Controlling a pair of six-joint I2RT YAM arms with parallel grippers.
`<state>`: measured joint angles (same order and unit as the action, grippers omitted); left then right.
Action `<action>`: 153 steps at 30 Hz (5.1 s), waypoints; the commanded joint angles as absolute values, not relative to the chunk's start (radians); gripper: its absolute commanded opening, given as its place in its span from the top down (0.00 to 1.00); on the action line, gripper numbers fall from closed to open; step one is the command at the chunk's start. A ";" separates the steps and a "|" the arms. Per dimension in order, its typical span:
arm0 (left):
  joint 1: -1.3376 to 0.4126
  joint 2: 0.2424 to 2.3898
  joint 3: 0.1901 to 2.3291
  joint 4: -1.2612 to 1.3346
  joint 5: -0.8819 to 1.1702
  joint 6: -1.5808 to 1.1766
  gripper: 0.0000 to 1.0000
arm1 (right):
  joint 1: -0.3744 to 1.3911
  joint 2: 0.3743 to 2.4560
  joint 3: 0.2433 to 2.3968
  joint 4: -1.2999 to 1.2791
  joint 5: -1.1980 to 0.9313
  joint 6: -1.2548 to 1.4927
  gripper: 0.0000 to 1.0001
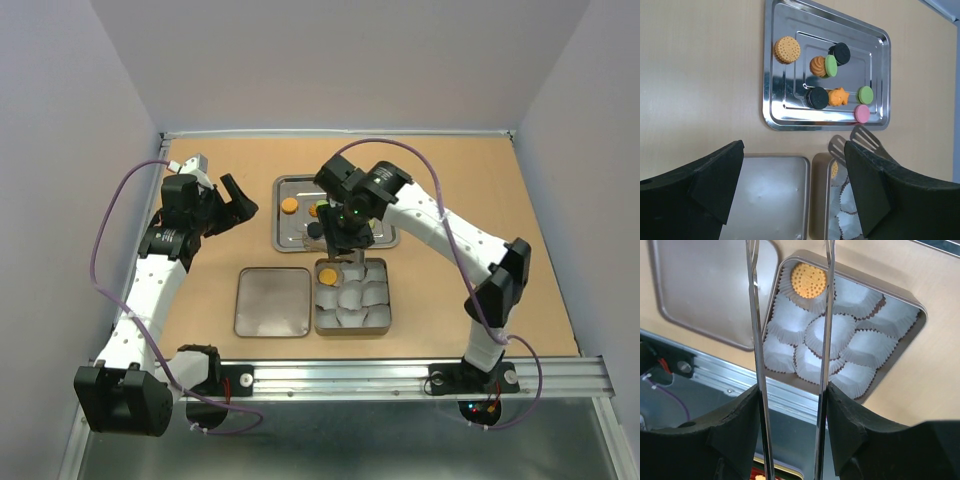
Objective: Pack the cookies
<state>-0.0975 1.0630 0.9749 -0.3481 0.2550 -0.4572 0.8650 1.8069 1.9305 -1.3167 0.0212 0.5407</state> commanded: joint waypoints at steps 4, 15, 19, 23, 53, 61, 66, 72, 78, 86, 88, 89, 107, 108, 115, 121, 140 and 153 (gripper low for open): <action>-0.103 1.055 1.025 -0.327 0.252 -0.433 0.07 | 0.865 1.931 2.083 -1.333 0.054 0.529 0.44; -0.103 1.029 1.016 -0.354 0.229 -0.410 0.07 | 0.865 2.005 2.057 -1.333 0.074 0.549 0.44; -0.106 1.032 1.019 -0.354 0.224 -0.405 0.07 | 0.865 2.028 2.045 -1.332 0.069 0.542 0.44; -0.110 1.043 1.025 -0.350 0.222 -0.403 0.07 | 0.864 2.051 2.040 -1.330 0.083 0.537 0.44; -0.112 1.069 1.043 -0.356 0.190 -0.397 0.07 | 0.790 2.122 2.097 -1.299 -0.032 0.460 0.44; -0.112 1.077 1.039 -0.347 0.195 -0.403 0.07 | 0.788 2.108 2.045 -1.290 -0.046 0.453 0.49; -0.112 1.078 1.042 -0.348 0.195 -0.403 0.07 | 0.788 2.117 2.052 -1.292 -0.040 0.456 0.52; -0.112 1.072 1.043 -0.356 0.193 -0.400 0.07 | 0.790 2.111 2.084 -1.298 -0.012 0.462 0.55; -0.112 1.080 1.051 -0.357 0.202 -0.402 0.07 | 0.790 2.053 2.135 -1.312 0.035 0.482 0.57; -0.112 1.103 1.063 -0.357 0.215 -0.420 0.07 | 0.790 1.869 2.109 -1.308 0.032 0.502 0.59; -0.112 1.115 1.069 -0.353 0.224 -0.426 0.07 | 0.790 1.807 2.088 -1.309 0.011 0.520 0.59; -0.112 1.123 1.071 -0.351 0.222 -0.426 0.07 | 0.790 1.784 2.073 -1.308 0.006 0.528 0.59; -0.118 1.261 1.083 -0.230 0.227 -0.531 0.07 | 0.792 1.391 1.594 -1.206 -0.308 0.548 0.59; -0.121 1.269 1.097 -0.230 0.229 -0.525 0.07 | 0.792 1.381 1.583 -1.203 -0.319 0.549 0.59; -0.172 1.319 1.121 -0.236 0.229 -0.517 0.07 | 0.792 1.351 1.433 -1.118 -0.400 0.586 0.59; -0.236 1.331 1.123 -0.256 0.193 -0.509 0.07 | 0.792 1.351 1.355 -1.078 -0.410 0.606 0.59; -0.259 1.339 1.147 -0.290 0.169 -0.488 0.07 | 0.792 1.382 1.299 -1.026 -0.422 0.601 0.48; -0.259 1.348 1.247 -0.331 0.124 -0.459 0.07 | 0.792 1.459 1.675 -1.262 -0.174 0.568 0.48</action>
<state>-0.2546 1.3621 1.1782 -0.3222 0.1539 -0.4858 0.7910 1.4338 1.5177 -1.1835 -0.2901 0.5900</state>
